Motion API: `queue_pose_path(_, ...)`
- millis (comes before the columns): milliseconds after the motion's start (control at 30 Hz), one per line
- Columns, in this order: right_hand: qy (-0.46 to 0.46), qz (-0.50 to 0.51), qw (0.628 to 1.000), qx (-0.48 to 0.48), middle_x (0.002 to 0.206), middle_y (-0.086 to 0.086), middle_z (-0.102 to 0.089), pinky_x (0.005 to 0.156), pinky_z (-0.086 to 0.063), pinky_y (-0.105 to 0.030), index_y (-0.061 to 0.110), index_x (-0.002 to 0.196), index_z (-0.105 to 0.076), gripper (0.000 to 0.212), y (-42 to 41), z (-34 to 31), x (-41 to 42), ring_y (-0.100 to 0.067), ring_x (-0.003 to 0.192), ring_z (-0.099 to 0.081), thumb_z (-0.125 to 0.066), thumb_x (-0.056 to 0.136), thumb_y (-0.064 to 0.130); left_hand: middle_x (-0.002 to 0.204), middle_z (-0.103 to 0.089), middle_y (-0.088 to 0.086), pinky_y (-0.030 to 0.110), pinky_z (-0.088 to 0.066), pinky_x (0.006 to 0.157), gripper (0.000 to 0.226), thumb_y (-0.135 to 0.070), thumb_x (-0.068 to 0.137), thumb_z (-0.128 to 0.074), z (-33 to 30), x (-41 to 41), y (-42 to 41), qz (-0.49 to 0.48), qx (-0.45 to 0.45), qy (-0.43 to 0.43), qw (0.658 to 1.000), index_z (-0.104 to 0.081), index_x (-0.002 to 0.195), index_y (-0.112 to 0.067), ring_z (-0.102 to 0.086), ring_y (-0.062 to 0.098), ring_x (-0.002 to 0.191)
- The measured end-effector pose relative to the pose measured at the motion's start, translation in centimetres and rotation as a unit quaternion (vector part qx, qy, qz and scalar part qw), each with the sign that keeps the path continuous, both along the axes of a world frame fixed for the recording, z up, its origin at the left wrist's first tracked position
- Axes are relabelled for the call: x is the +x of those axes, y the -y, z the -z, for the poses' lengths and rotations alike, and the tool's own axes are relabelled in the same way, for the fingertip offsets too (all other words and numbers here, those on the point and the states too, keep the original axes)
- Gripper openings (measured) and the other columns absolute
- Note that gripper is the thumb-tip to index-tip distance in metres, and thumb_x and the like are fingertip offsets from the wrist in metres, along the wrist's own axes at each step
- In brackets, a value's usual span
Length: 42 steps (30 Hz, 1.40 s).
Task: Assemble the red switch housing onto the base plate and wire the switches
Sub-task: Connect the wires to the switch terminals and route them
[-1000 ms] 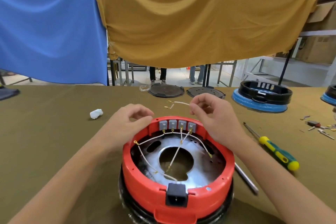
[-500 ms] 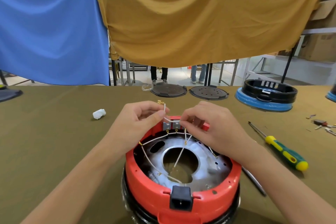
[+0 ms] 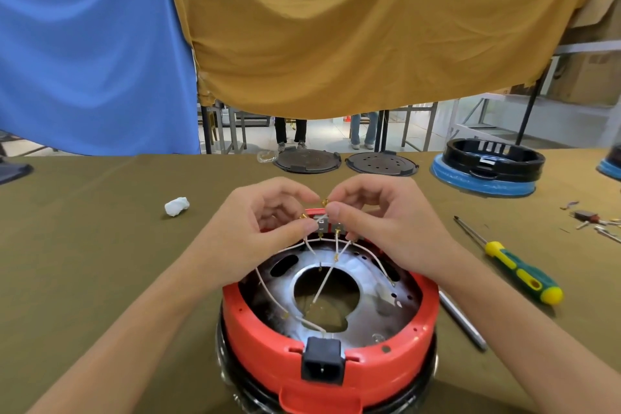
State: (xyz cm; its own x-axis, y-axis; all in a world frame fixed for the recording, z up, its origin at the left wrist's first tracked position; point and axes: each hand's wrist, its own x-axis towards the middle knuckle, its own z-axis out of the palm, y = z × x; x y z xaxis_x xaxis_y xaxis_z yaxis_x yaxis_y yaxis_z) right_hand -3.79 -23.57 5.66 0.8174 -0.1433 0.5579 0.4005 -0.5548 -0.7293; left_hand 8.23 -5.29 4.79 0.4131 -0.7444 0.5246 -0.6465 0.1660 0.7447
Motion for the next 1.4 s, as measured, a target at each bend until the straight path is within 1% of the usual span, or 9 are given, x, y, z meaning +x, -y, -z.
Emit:
queue_pose_path(133,-0.021,-0.027,0.998,0.06,0.076,-0.015,-0.068,0.06,-0.056,-0.026,0.0,0.093,-0.069,0.006,0.2,-0.2,-0.1,-0.013,0.064,-0.062,-0.069,0.09,0.005,0.087,-0.072,0.002,0.023,-0.055,0.076,0.026,-0.029,0.078,-0.079,0.0,0.3,-0.1,-0.012,-0.035,-0.03,0.999,-0.069,0.102,-0.028,-0.069,0.016,0.078)
queue_pose_path(233,-0.026,-0.038,0.992,0.114,0.076,-0.011,-0.069,0.058,-0.054,-0.022,-0.005,0.096,-0.066,0.01,0.4,-0.4,-0.3,-0.016,0.061,-0.062,-0.065,0.092,0.004,0.093,-0.073,0.004,0.025,-0.056,0.08,0.026,-0.024,0.079,-0.08,-0.1,0.2,-0.1,0.006,-0.023,-0.043,0.999,-0.069,0.102,-0.026,-0.071,0.019,0.084)
queue_pose_path(500,-0.068,-0.018,0.984,0.162,0.081,-0.011,-0.072,0.063,-0.056,-0.025,0.002,0.1,-0.065,0.011,0.3,-0.4,0.0,-0.018,0.067,-0.063,-0.065,0.093,0.01,0.081,-0.074,0.003,0.021,-0.055,0.069,0.008,-0.025,0.083,-0.075,-0.4,-0.2,-0.3,-0.015,-0.047,-0.061,0.997,-0.075,0.091,-0.025,-0.072,0.018,0.073)
queue_pose_path(633,-0.04,0.024,0.994,0.102,0.08,-0.012,-0.074,0.062,-0.056,-0.021,0.005,0.095,-0.072,0.01,0.0,-0.4,-0.2,-0.015,0.065,-0.066,-0.07,0.09,0.013,0.076,-0.072,-0.003,0.022,-0.055,0.065,0.012,-0.012,0.086,-0.075,-0.2,-0.3,0.1,-0.123,-0.07,-0.001,0.99,-0.074,0.086,-0.024,-0.069,0.019,0.069)
queue_pose_path(733,-0.048,0.016,0.994,0.097,0.082,-0.01,-0.075,0.062,-0.055,-0.019,0.007,0.098,-0.075,0.012,-0.2,-0.3,-0.1,-0.014,0.067,-0.068,-0.072,0.089,0.015,0.076,-0.069,-0.009,0.02,-0.053,0.066,0.016,-0.009,0.084,-0.074,-0.3,-0.8,0.3,-0.177,-0.063,0.107,0.976,-0.073,0.086,-0.024,-0.067,0.012,0.072)
queue_pose_path(933,-0.086,-0.011,0.99,0.109,0.089,-0.01,-0.077,0.074,-0.06,-0.028,0.01,0.103,-0.075,0.02,-0.2,-0.2,0.0,-0.027,0.08,-0.073,-0.073,0.087,0.021,0.081,-0.065,-0.01,0.028,-0.055,0.068,0.015,-0.009,0.084,-0.076,-0.2,-1.5,0.5,-0.12,-0.01,0.212,0.97,-0.077,0.094,-0.02,-0.066,0.012,0.074)
queue_pose_path(1200,-0.084,0.006,0.99,0.114,0.085,-0.018,-0.075,0.073,-0.059,-0.024,0.002,0.102,-0.075,0.015,-0.1,-0.2,0.2,-0.02,0.074,-0.07,-0.067,0.09,0.002,0.087,-0.069,-0.012,0.022,-0.053,0.073,0.014,-0.017,0.088,-0.072,-0.2,-1.4,0.5,-0.103,-0.007,0.176,0.979,-0.077,0.098,-0.024,-0.068,0.013,0.083)
queue_pose_path(1300,-0.083,0.015,0.989,0.124,0.081,-0.015,-0.075,0.07,-0.058,-0.022,0.002,0.102,-0.075,0.015,0.1,-0.2,0.2,-0.016,0.069,-0.069,-0.067,0.089,0.0,0.084,-0.068,-0.013,0.013,-0.048,0.068,0.014,-0.016,0.088,-0.071,-0.1,-1.0,0.6,-0.151,-0.045,0.112,0.981,-0.072,0.098,-0.026,-0.065,0.009,0.079)
queue_pose_path(1400,-0.089,-0.001,0.988,0.124,0.083,-0.017,-0.075,0.067,-0.057,-0.021,0.002,0.105,-0.072,0.018,-0.1,-0.2,0.1,-0.018,0.069,-0.069,-0.069,0.088,0.001,0.083,-0.068,-0.009,0.018,-0.051,0.065,0.02,-0.024,0.087,-0.074,0.0,-0.7,0.7,-0.134,-0.042,0.044,0.989,-0.068,0.105,-0.03,-0.064,0.009,0.072)
